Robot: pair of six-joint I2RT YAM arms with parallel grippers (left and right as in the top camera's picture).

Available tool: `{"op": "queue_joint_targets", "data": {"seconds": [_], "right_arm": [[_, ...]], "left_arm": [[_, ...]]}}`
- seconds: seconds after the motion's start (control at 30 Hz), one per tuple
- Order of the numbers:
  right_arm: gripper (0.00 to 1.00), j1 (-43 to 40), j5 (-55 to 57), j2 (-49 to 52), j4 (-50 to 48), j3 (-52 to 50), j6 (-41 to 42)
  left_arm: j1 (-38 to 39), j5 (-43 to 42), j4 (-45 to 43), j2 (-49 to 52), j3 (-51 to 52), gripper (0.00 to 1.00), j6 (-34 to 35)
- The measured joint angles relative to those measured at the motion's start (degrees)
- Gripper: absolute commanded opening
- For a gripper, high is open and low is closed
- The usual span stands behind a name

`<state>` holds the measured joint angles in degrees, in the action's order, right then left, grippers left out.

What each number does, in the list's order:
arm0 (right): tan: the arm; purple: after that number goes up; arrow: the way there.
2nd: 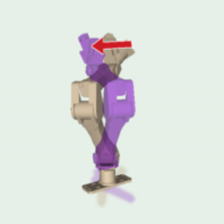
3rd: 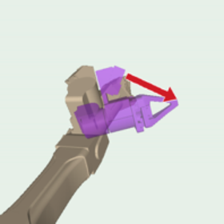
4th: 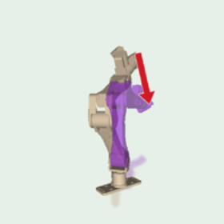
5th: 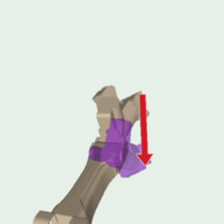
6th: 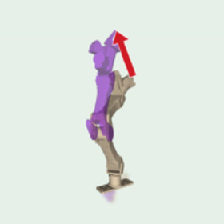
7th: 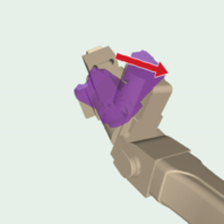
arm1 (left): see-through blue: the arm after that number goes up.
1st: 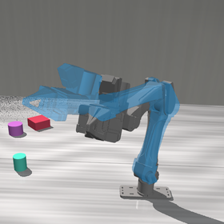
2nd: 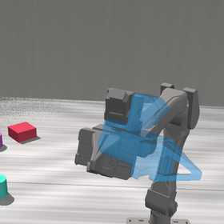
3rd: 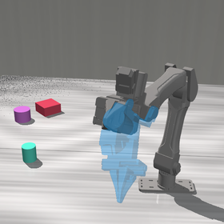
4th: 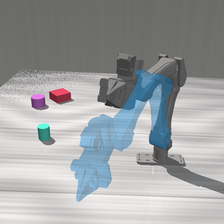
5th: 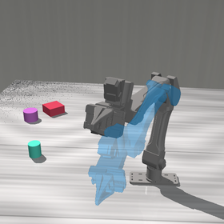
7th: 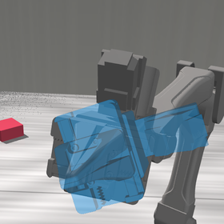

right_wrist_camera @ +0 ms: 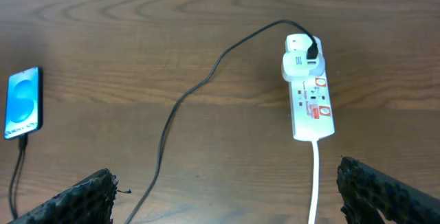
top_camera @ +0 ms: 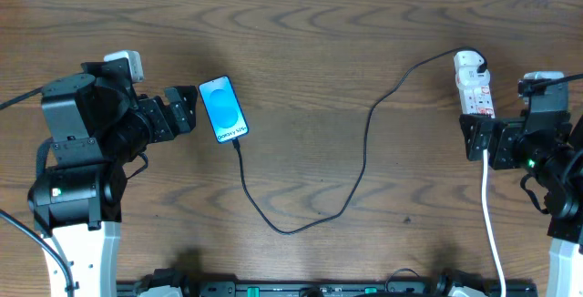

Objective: Plug charger to phone and switch on socket

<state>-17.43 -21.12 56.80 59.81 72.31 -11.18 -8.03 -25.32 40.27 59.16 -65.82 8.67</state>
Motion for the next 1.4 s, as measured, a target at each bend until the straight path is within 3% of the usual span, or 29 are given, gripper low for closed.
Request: {"op": "queue_joint_targets", "data": {"seconds": [0.13,0.23,0.43,0.63,0.8,0.97,1.4], "right_arm": [[0.99,1.6,-0.4,-1.4,-1.1,-1.0,-1.2],[0.99,4.5,-0.5,-3.9,-8.6,-4.8,-1.7],[0.99,11.6,2.0,-14.8,-31.1,-22.3,-2.4],[0.99,15.1,5.2,-31.3,-44.9,-43.1,-2.5],[0.99,15.9,6.7,-45.9,-49.4,-58.9,-2.5],[0.99,15.9,6.9,-55.4,-51.4,-68.3,-2.5],[0.99,17.0,7.3,-56.0,-53.0,-70.0,-2.5]], "left_arm": [[0.0,0.0,0.0,0.0,0.0,0.94,0.0],[0.0,0.0,0.0,0.0,0.0,0.94,0.0],[0.0,0.0,0.0,0.0,0.0,0.94,0.0],[0.0,0.0,0.0,0.0,0.0,0.94,0.0],[0.0,0.0,0.0,0.0,0.0,0.94,0.0],[0.0,0.0,0.0,0.0,0.0,0.94,0.0],[0.0,0.0,0.0,0.0,0.0,0.94,0.0]]}}
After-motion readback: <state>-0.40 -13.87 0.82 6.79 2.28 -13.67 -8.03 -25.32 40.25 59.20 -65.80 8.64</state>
